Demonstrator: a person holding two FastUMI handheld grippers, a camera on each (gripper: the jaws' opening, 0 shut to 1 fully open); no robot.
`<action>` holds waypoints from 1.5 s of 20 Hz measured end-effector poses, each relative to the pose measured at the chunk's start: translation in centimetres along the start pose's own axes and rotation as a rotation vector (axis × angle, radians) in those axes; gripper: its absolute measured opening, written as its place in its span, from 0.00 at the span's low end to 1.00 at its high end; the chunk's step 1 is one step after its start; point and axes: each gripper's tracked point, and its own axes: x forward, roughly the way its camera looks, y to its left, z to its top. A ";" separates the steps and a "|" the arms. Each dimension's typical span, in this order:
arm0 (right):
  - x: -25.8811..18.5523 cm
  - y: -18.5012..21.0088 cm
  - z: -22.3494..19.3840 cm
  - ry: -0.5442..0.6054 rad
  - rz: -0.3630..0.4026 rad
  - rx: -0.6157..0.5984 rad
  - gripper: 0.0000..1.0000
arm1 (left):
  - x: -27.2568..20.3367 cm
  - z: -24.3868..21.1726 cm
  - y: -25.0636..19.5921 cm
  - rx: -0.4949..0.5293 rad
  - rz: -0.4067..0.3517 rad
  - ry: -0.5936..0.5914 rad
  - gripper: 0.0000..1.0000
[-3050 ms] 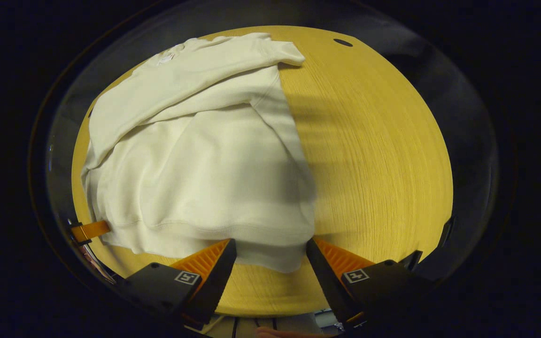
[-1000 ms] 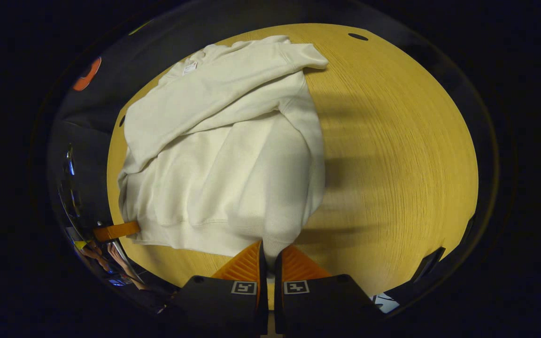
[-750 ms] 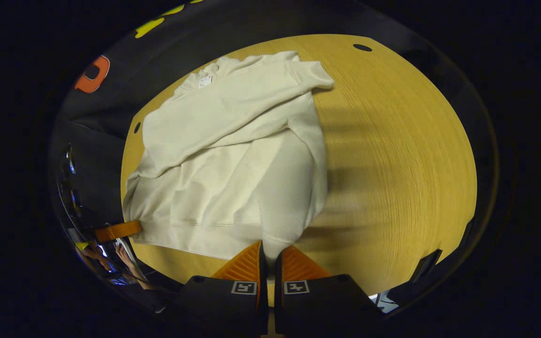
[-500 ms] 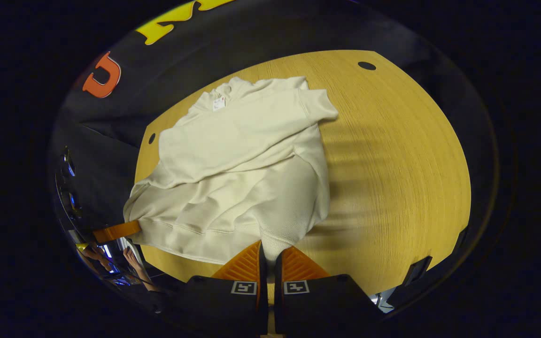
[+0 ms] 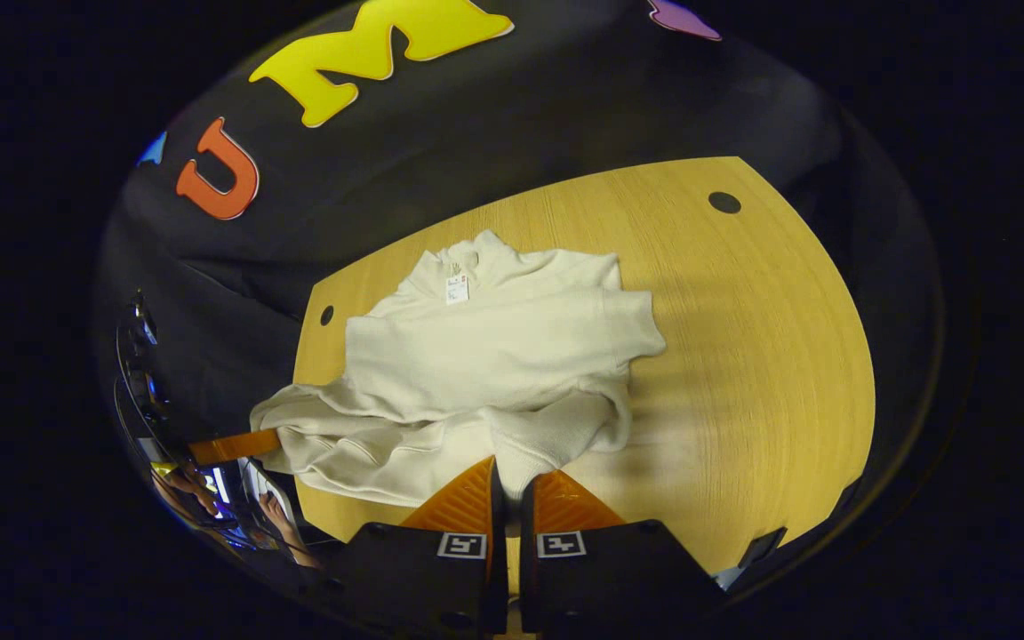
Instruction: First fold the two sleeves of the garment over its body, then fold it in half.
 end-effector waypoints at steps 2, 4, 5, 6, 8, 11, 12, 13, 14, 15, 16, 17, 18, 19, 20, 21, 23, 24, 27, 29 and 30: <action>0.4 0.4 2.5 -0.014 0.008 0.017 0.06 | -4.1 3.8 3.9 -0.014 -0.009 0.022 0.14; 1.0 0.6 4.5 -0.014 0.027 0.048 0.06 | -6.8 7.3 7.3 -0.023 0.002 0.038 0.14; 2.0 0.6 5.7 -0.007 0.036 0.067 0.06 | -6.7 7.9 8.2 -0.029 0.007 0.047 0.14; 3.0 0.5 6.5 0.004 0.041 0.082 0.06 | -7.5 9.2 10.0 -0.035 0.010 0.057 0.14; 5.0 0.1 8.1 0.020 0.030 0.095 0.06 | -7.6 11.3 12.0 -0.048 0.020 0.083 0.14; 8.6 -0.4 10.1 0.043 0.012 0.118 0.06 | -2.8 9.9 8.7 -0.042 0.045 0.143 0.13; 9.8 -0.5 10.6 0.050 0.005 0.120 0.06 | -2.0 10.6 8.9 -0.043 0.052 0.166 0.14; 11.3 -0.8 11.1 0.056 -0.009 0.116 0.06 | -1.4 11.6 9.8 -0.043 0.053 0.187 0.14; 12.3 -0.9 11.6 0.058 -0.022 0.113 0.06 | -0.2 12.3 10.0 -0.043 0.055 0.198 0.14; 13.7 -1.1 12.0 0.068 -0.042 0.109 0.06 | 1.3 13.3 10.6 -0.040 0.062 0.222 0.13; 14.7 -1.2 12.3 0.076 -0.054 0.109 0.06 | 2.5 13.6 10.7 -0.034 0.071 0.240 0.14; 15.7 -1.3 12.5 0.084 -0.066 0.110 0.06 | 3.8 14.2 10.9 -0.022 0.083 0.256 0.13; 16.6 -1.5 12.7 0.090 -0.082 0.106 0.06 | 5.0 14.7 11.0 -0.007 0.089 0.267 0.13; 17.4 -1.6 12.8 0.095 -0.097 0.098 0.06 | 6.0 14.8 11.0 0.008 0.095 0.279 0.13; 18.0 -1.7 13.0 0.099 -0.113 0.086 0.06 | 7.0 14.7 11.3 0.027 0.100 0.288 0.14; 18.3 -1.9 13.2 0.100 -0.127 0.071 0.06 | 7.7 14.7 11.4 0.043 0.099 0.304 0.14; 19.0 -2.0 13.2 0.104 -0.146 0.050 0.06 | 9.1 14.4 11.6 0.059 0.079 0.335 0.14; 19.2 -2.0 13.1 0.104 -0.149 0.047 0.06 | 9.3 14.5 11.7 0.057 0.072 0.337 0.14; 19.4 -2.0 13.1 0.098 -0.162 0.030 0.06 | 9.4 14.7 11.8 0.068 0.049 0.312 0.18; 19.4 -2.0 13.1 0.096 -0.180 0.018 0.06 | 9.4 14.6 11.8 0.068 0.049 0.302 0.21; 19.4 -1.9 13.1 0.096 -0.185 0.009 0.06 | 9.4 14.7 11.8 0.066 0.050 0.300 0.29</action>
